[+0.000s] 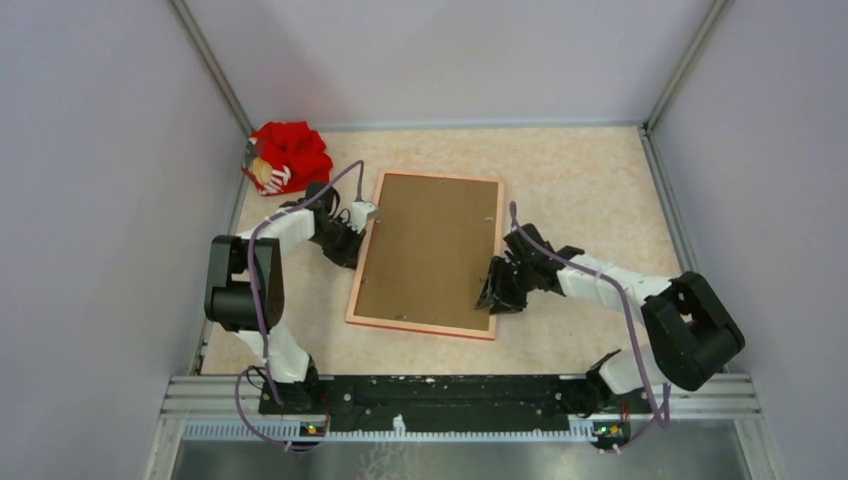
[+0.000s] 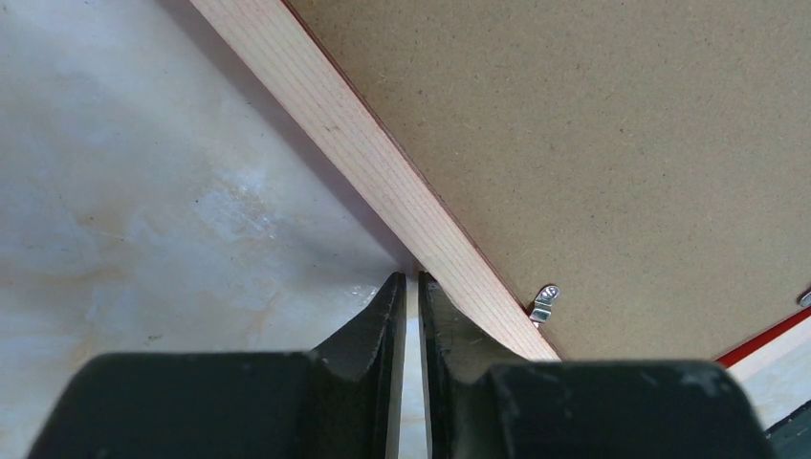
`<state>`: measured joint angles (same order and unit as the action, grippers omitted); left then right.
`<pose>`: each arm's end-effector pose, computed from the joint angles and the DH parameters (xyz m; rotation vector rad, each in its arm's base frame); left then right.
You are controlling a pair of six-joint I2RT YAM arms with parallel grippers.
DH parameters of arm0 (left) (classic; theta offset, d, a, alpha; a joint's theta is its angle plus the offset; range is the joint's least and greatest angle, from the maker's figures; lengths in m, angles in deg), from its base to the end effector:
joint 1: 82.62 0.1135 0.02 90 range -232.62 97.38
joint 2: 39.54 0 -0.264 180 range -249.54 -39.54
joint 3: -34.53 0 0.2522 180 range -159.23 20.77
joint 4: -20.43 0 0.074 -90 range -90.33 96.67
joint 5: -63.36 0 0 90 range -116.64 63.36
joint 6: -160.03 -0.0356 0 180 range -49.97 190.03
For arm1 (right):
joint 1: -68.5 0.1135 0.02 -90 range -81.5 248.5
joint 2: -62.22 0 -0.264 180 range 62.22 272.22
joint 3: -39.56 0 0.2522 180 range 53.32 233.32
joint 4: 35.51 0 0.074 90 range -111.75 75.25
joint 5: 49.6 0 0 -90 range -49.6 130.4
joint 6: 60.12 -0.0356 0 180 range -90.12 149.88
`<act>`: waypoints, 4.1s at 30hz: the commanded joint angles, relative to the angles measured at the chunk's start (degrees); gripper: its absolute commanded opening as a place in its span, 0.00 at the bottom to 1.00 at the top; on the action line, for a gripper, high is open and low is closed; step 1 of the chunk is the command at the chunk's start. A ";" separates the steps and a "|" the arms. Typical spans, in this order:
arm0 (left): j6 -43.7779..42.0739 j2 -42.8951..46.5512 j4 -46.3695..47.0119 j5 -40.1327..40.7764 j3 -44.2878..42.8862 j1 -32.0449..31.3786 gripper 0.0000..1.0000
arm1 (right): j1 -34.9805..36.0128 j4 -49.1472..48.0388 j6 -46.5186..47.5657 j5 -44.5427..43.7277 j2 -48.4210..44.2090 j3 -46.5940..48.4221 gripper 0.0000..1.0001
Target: Put the photo into the frame
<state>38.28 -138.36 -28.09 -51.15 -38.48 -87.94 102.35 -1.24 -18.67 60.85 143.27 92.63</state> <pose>0.3135 -0.0440 0.1621 0.9483 2.5709 -0.4930 0.2021 0.1505 0.1610 0.2416 2.8777 0.8609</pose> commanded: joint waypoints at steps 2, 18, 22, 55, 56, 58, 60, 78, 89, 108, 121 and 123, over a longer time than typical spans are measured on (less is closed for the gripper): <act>0.02 -1.28 -3.20 -7.31 2.12 -3.73 0.18 | 5.20 2.50 3.63 -18.11 0.56 2.41 0.46; 0.50 -1.00 -4.35 -7.05 0.19 -3.58 0.17 | 14.37 5.72 7.06 -28.38 7.20 7.17 0.42; 0.55 -0.67 -4.48 -6.88 -0.08 -3.42 0.17 | 14.49 7.30 7.20 -29.65 3.99 8.90 0.42; 0.41 -3.25 -8.31 -18.50 -2.98 2.06 0.18 | 24.86 -29.12 8.52 -14.65 25.92 24.98 0.00; 0.47 -3.31 -8.30 -18.60 -2.98 2.07 0.18 | 25.04 -29.65 8.48 -14.98 26.49 25.14 0.00; 0.50 -3.47 -8.29 -18.81 -2.98 2.07 0.18 | 25.13 -30.54 8.32 -15.36 27.92 25.59 0.00; 0.56 -3.53 -8.27 -18.88 -2.92 2.02 0.18 | 25.14 -31.49 7.86 -15.77 29.02 25.81 0.00; 0.17 -2.53 -8.11 -18.23 -1.93 2.07 0.18 | 25.13 -33.49 5.81 -16.52 36.26 31.32 0.00; -0.22 -2.07 -7.95 -17.91 -1.31 2.07 0.18 | 25.05 -33.64 5.40 -18.38 37.12 31.44 0.00; -0.18 -1.29 -8.03 -17.75 -0.87 2.07 0.18 | 25.05 -37.53 6.85 -19.90 37.51 30.43 0.00; 0.15 -0.52 -9.21 -17.15 -1.92 2.14 0.18 | 23.65 -39.94 8.56 -16.22 28.21 26.71 0.00; 0.10 -0.56 -10.07 -17.43 -3.10 2.44 0.18 | 21.86 -39.45 8.30 -14.63 24.40 25.07 0.05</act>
<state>38.83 -141.10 -36.64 -67.52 -40.51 -85.67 126.72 -38.00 -11.55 44.17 177.57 119.40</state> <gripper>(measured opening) 0.182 0.012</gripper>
